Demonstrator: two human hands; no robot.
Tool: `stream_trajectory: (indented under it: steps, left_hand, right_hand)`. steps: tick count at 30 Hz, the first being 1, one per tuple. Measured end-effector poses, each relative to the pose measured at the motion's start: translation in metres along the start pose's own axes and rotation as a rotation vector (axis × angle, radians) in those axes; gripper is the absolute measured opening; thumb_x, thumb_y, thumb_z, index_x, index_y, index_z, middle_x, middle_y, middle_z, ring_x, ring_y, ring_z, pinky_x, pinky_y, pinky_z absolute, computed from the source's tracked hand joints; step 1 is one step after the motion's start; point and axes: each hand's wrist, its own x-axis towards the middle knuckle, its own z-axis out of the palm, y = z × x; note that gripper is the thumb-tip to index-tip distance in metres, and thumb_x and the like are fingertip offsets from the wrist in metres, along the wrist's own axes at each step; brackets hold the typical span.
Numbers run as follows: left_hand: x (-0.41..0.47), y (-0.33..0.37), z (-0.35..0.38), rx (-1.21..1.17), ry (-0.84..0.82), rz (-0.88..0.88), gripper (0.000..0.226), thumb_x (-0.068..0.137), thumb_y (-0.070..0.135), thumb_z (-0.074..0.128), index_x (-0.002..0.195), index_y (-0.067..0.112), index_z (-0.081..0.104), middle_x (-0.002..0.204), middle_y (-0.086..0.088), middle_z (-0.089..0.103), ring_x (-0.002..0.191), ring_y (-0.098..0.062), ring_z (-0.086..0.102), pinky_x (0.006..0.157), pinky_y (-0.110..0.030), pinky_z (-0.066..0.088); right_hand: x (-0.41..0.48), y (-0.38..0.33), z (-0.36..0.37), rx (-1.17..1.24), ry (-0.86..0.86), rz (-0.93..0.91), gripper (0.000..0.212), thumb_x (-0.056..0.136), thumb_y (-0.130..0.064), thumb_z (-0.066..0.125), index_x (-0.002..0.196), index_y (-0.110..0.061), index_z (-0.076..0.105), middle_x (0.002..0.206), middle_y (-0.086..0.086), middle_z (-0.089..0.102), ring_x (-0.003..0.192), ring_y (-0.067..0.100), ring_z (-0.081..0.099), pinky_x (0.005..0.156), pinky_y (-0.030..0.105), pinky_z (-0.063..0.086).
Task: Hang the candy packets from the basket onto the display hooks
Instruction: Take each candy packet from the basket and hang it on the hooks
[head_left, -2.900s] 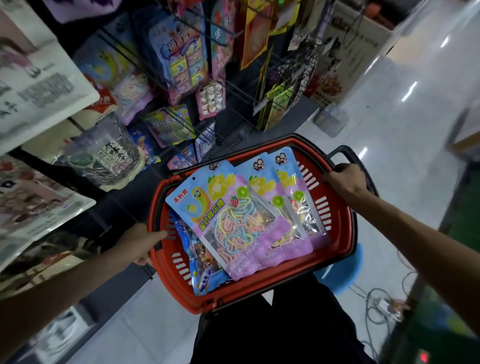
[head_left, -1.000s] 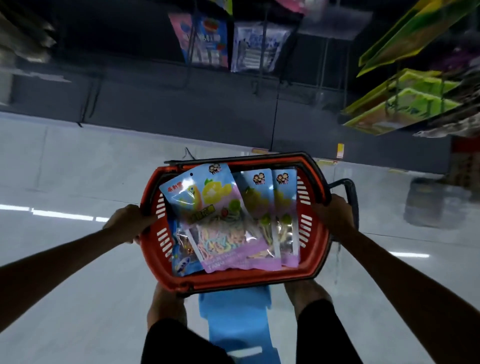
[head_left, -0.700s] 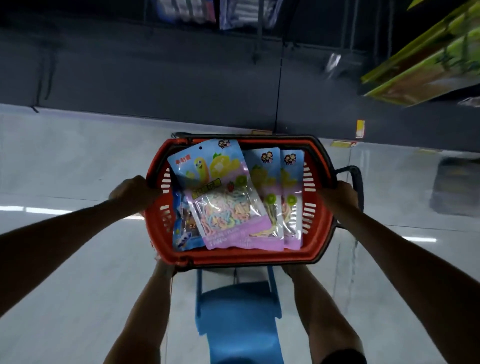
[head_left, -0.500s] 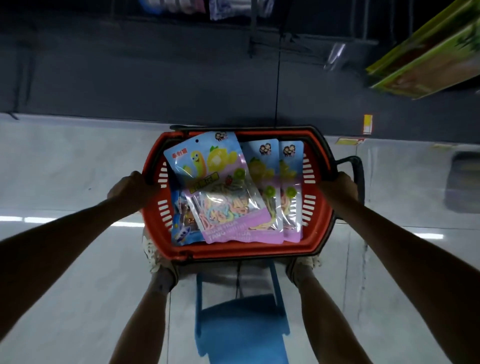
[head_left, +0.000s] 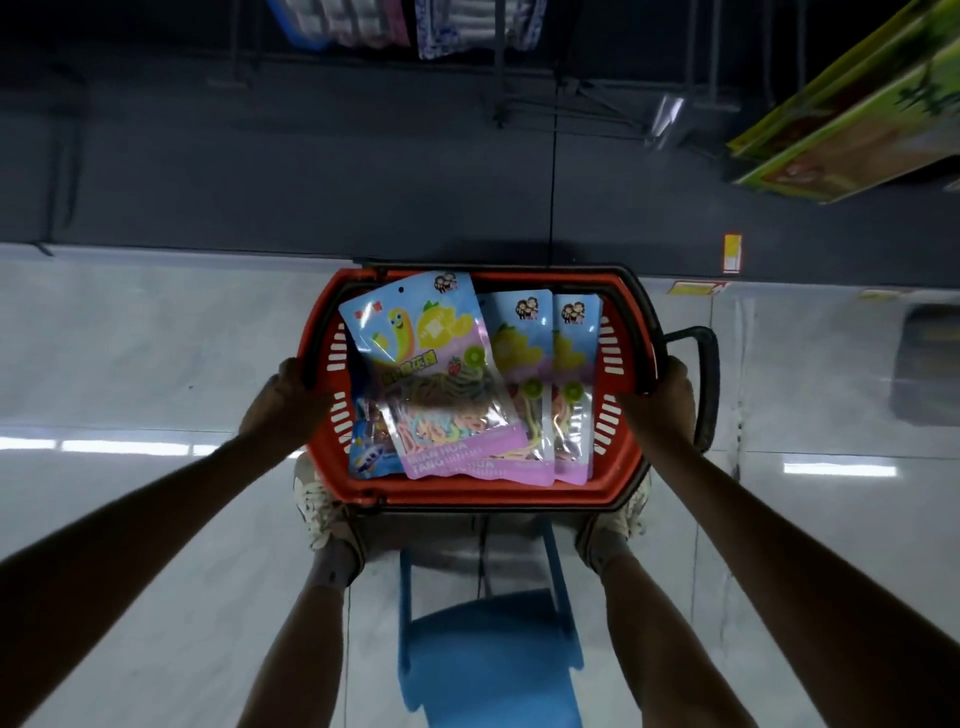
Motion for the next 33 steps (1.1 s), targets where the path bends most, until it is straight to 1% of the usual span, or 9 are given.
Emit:
stream_trajectory:
  steps: [3,7,10,13,18,21,25,29,33]
  left_hand:
    - [-0.046,0.019,-0.003,0.068,0.078,0.109,0.054,0.100,0.043,0.063,0.137,0.010,0.041,0.112,-0.020,0.064,0.082,-0.035,0.067,0.068,-0.046,0.057]
    - [-0.058,0.011,0.016,0.309,0.182,0.226,0.082,0.091,0.043,0.073,0.152,0.010,0.030,0.121,-0.025,0.057,0.100,-0.044,0.064,0.079,-0.057,0.058]
    - [-0.049,0.014,0.027,0.422,0.285,0.360,0.083,0.092,0.042,0.067,0.157,0.010,0.027,0.141,-0.026,0.046,0.125,-0.046,0.052,0.098,-0.061,0.050]
    - [-0.026,0.029,0.031,0.470,0.360,0.506,0.079,0.098,0.046,0.052,0.162,0.010,0.024,0.157,-0.028,0.034,0.143,-0.048,0.037,0.115,-0.062,0.036]
    - [0.003,0.079,0.040,0.326,0.545,0.751,0.068,0.105,0.046,0.050,0.158,0.006,0.037,0.150,-0.030,0.045,0.135,-0.048,0.046,0.112,-0.057,0.040]
    - [0.020,0.107,0.032,0.249,0.625,0.923,0.059,0.106,0.038,0.052,0.151,0.001,0.045,0.142,-0.026,0.054,0.124,-0.045,0.055,0.104,-0.055,0.045]
    - [0.044,0.110,0.023,0.332,0.743,1.190,0.049,0.102,0.028,0.054,0.140,-0.003,0.058,0.129,-0.023,0.064,0.111,-0.042,0.063,0.097,-0.052,0.049]
    - [0.057,0.101,0.019,0.429,0.768,1.263,0.045,0.102,0.029,0.052,0.136,0.001,0.062,0.127,-0.017,0.067,0.107,-0.039,0.066,0.093,-0.047,0.050]
    - [0.042,0.110,0.006,0.380,0.871,1.237,0.048,0.100,0.033,0.052,0.138,0.004,0.061,0.127,-0.014,0.067,0.107,-0.034,0.064,0.091,-0.043,0.050]
  right_hand:
    - [-0.025,0.009,0.001,0.017,0.020,-0.104,0.081,0.084,-0.050,0.067,0.153,-0.021,0.035,0.141,0.014,0.054,0.126,0.030,0.054,0.094,0.047,0.052]
    - [-0.048,0.017,0.013,-0.064,0.113,-0.283,0.083,0.091,-0.044,0.073,0.158,-0.022,0.028,0.148,0.013,0.047,0.132,0.030,0.050,0.100,0.044,0.050]
    - [-0.050,0.008,0.024,-0.093,0.135,-0.451,0.069,0.099,-0.042,0.061,0.156,-0.016,0.034,0.150,0.013,0.046,0.135,0.029,0.049,0.104,0.053,0.053]
    - [-0.037,-0.011,0.036,-0.105,0.085,-0.635,0.064,0.100,-0.040,0.061,0.154,-0.011,0.041,0.151,0.015,0.046,0.136,0.030,0.049,0.104,0.053,0.050]
    - [-0.016,-0.044,0.058,-0.151,0.019,-0.917,0.067,0.099,-0.047,0.060,0.153,-0.011,0.045,0.160,0.017,0.038,0.151,0.032,0.034,0.118,0.052,0.038]
    - [-0.008,-0.054,0.068,-0.099,0.075,-1.023,0.064,0.099,-0.048,0.061,0.149,-0.010,0.052,0.158,0.015,0.042,0.149,0.030,0.038,0.119,0.049,0.036]
    - [0.010,-0.061,0.083,-0.094,0.203,-1.226,0.062,0.099,-0.046,0.065,0.144,-0.005,0.059,0.152,0.017,0.051,0.144,0.031,0.047,0.116,0.046,0.040]
    - [0.021,-0.063,0.092,-0.129,0.237,-1.340,0.063,0.099,-0.048,0.065,0.144,-0.003,0.059,0.149,0.018,0.052,0.139,0.035,0.051,0.112,0.050,0.043]
    - [0.013,-0.060,0.085,-0.115,0.336,-1.363,0.062,0.100,-0.052,0.060,0.146,-0.010,0.058,0.147,0.012,0.054,0.136,0.031,0.054,0.112,0.046,0.045]
